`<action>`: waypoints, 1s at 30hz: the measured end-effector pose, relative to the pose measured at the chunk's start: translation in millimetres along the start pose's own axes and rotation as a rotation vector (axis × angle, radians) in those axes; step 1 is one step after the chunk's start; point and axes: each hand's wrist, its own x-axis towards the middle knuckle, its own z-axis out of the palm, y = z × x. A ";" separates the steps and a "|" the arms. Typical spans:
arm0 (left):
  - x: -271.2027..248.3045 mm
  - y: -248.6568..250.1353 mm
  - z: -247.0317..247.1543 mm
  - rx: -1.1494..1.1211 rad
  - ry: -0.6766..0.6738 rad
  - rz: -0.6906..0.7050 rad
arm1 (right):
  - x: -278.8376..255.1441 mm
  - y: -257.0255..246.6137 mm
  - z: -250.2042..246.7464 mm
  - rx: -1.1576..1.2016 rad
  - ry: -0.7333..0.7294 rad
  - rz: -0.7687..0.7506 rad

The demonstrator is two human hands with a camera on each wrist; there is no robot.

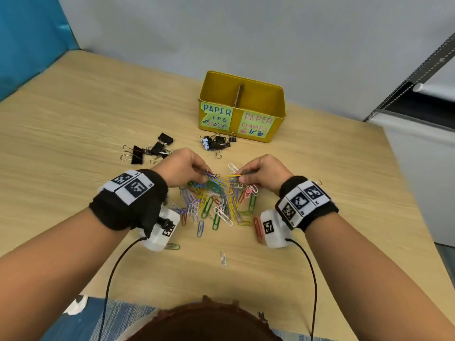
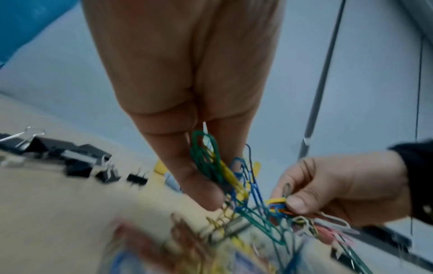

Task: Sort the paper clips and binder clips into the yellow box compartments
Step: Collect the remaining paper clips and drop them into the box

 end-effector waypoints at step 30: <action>110.7 73.5 -92.6 0.067 0.311 0.049 | 125.4 -111.4 -66.3 0.160 0.356 -0.053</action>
